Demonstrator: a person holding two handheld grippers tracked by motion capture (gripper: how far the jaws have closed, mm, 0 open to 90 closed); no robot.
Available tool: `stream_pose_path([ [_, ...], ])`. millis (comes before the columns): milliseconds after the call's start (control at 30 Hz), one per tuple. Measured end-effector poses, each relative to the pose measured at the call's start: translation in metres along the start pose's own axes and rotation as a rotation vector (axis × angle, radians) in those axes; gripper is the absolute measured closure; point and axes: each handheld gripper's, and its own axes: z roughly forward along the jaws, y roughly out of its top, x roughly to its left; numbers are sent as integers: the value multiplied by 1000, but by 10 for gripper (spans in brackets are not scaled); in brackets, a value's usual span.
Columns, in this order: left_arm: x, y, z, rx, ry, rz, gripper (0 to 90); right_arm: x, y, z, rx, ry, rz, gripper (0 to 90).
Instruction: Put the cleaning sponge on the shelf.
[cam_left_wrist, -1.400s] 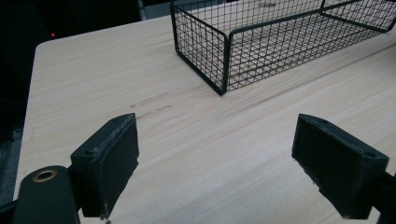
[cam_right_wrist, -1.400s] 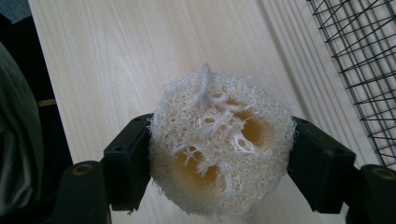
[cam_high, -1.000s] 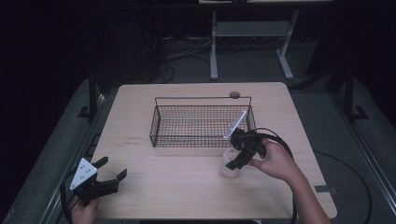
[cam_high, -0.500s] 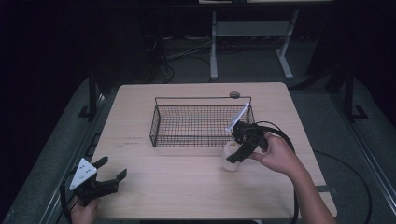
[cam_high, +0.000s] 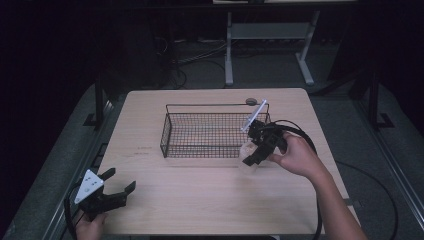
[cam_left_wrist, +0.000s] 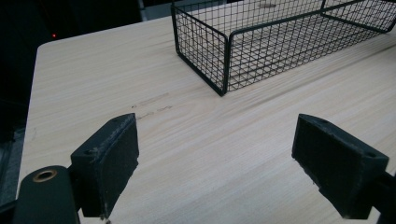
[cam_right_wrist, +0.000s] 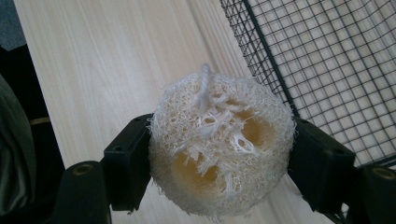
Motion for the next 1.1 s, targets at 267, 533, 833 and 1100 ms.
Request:
stream_pose_path([
  [267, 1, 0, -1, -2, 3, 2, 139, -13, 10, -10, 13, -17, 18, 282],
  [533, 1, 0, -1, -3, 3, 1, 139, -26, 16, -14, 4, -16, 34, 282],
  [833, 1, 0, -1, -5, 3, -4, 139, -40, 29, -16, 15, -30, 52, 282],
  [1100, 1, 0, -1, -5, 4, -4, 140, -51, 39, -15, 35, -27, 65, 282],
])
